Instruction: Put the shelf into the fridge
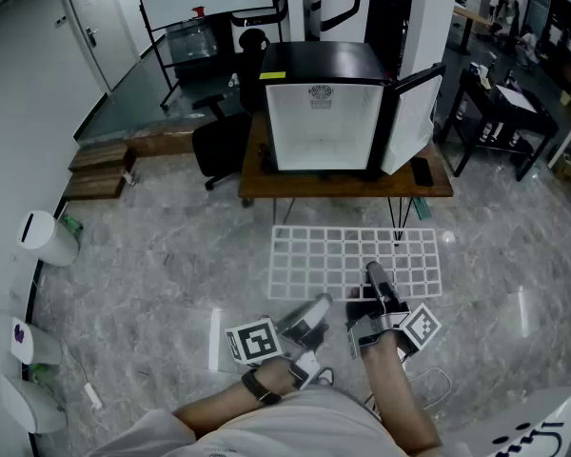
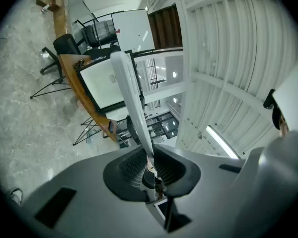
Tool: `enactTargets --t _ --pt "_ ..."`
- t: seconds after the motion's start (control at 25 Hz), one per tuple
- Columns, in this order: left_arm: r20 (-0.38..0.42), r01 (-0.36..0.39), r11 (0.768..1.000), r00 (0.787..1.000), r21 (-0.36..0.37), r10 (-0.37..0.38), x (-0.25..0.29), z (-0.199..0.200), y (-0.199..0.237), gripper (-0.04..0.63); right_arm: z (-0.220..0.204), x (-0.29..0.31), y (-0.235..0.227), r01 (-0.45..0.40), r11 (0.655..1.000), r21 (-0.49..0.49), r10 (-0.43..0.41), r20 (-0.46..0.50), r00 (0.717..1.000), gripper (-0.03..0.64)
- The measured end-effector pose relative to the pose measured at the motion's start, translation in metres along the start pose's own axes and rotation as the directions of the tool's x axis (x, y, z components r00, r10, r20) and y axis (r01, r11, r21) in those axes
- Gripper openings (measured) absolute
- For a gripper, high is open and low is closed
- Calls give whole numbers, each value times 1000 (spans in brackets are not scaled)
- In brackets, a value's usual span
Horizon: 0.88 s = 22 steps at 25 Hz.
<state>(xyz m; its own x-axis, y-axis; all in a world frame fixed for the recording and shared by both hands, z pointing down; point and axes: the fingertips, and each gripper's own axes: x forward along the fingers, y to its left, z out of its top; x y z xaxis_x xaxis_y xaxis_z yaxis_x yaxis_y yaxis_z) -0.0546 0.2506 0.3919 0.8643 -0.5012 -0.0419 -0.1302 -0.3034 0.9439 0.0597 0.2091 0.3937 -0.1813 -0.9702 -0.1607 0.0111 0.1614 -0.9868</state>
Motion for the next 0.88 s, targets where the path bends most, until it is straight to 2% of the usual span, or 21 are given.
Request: enactTargets --t 0.88 --pt "24 -17 1000 1000 -8 17 1 -1 5 44 2 1 -9 1 1000 27 0 -15 1000 46"
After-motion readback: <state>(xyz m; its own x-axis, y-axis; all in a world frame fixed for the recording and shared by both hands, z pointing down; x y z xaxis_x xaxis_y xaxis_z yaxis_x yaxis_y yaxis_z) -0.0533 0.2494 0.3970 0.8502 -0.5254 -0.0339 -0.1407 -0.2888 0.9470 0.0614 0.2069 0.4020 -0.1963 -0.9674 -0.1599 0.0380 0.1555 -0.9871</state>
